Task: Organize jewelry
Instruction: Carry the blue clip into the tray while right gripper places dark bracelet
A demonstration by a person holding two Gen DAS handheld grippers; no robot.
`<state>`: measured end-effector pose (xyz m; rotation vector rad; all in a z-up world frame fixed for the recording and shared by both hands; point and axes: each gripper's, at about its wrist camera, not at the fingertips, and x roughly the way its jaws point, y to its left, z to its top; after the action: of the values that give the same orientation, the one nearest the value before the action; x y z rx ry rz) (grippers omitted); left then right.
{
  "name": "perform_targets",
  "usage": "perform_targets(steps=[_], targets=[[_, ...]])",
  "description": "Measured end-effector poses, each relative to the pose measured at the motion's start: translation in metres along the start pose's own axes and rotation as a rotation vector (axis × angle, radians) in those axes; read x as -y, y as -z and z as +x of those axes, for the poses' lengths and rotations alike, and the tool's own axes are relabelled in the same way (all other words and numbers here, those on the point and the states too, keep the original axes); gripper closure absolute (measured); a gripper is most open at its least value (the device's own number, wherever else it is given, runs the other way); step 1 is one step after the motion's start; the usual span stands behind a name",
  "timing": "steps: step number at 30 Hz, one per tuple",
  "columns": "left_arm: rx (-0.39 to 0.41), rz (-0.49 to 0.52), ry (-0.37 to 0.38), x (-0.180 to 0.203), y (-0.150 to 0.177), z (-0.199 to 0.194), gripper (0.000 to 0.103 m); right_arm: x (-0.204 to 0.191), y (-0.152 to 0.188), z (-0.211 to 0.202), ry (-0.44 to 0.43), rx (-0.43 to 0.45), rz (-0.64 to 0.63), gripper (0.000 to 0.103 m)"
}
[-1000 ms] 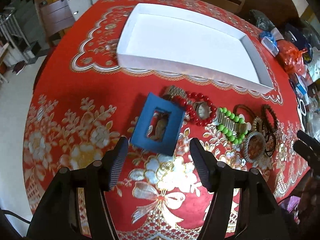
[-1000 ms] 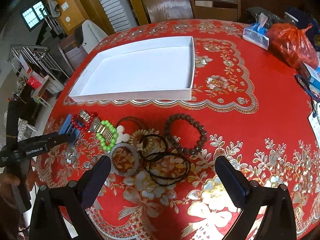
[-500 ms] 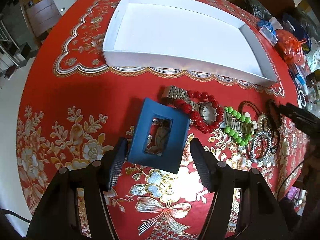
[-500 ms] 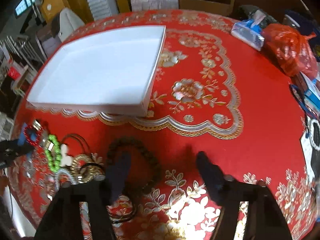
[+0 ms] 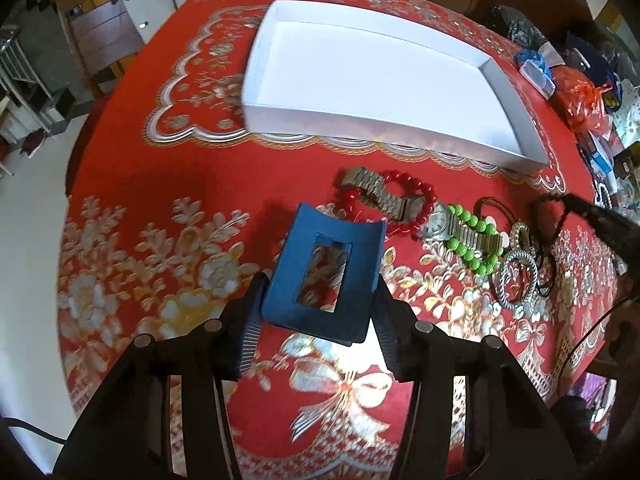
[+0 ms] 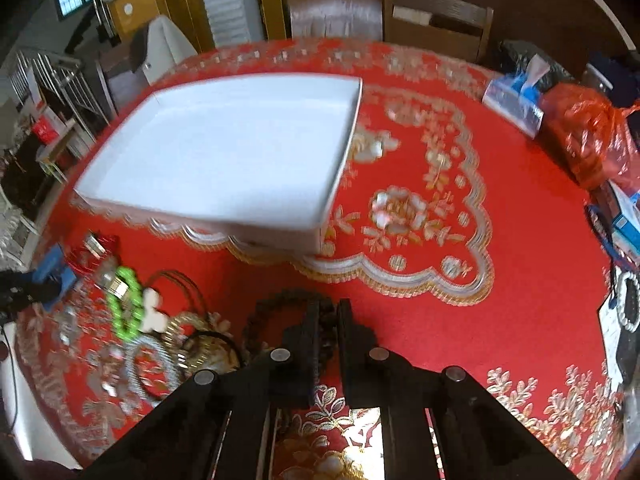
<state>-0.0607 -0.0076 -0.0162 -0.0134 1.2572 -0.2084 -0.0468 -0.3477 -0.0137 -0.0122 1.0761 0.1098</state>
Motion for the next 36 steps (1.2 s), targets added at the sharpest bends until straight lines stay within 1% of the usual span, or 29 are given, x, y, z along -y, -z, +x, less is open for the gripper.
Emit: perform_targets(steps=[3,6,9,13,17,20,26,31,36], targets=[[-0.009,-0.018,-0.012,-0.008,0.006,-0.009,0.054,0.002,-0.007,-0.018,-0.025,0.041,0.008,0.095],[-0.002,-0.039,-0.022,-0.014,0.013,-0.017,0.054,0.003,-0.013,-0.032,-0.048,0.073,0.010,0.095],[0.017,-0.066,-0.016,-0.017,0.014,-0.027,0.054,0.003,-0.020,-0.043,-0.092,0.094,0.019,0.095],[0.052,-0.076,-0.005,-0.013,0.005,-0.037,0.054,-0.001,-0.031,-0.054,-0.113,0.118,0.007,0.095],[0.082,-0.065,0.004,-0.004,-0.014,-0.043,0.054,-0.010,-0.046,-0.061,-0.135,0.141,-0.008,0.095],[0.107,-0.053,0.008,0.003,-0.033,-0.046,0.054,-0.021,-0.060,-0.063,-0.151,0.153,-0.025,0.095],[0.132,-0.028,-0.003,0.010,-0.072,-0.039,0.054,-0.050,-0.095,-0.058,-0.179,0.167,-0.070,0.095],[0.121,-0.018,-0.018,0.008,-0.100,-0.021,0.054,-0.076,-0.122,-0.039,-0.212,0.149,-0.086,0.095],[0.090,-0.013,-0.021,0.002,-0.122,0.001,0.054,-0.105,-0.138,-0.009,-0.251,0.102,-0.090,0.095]])
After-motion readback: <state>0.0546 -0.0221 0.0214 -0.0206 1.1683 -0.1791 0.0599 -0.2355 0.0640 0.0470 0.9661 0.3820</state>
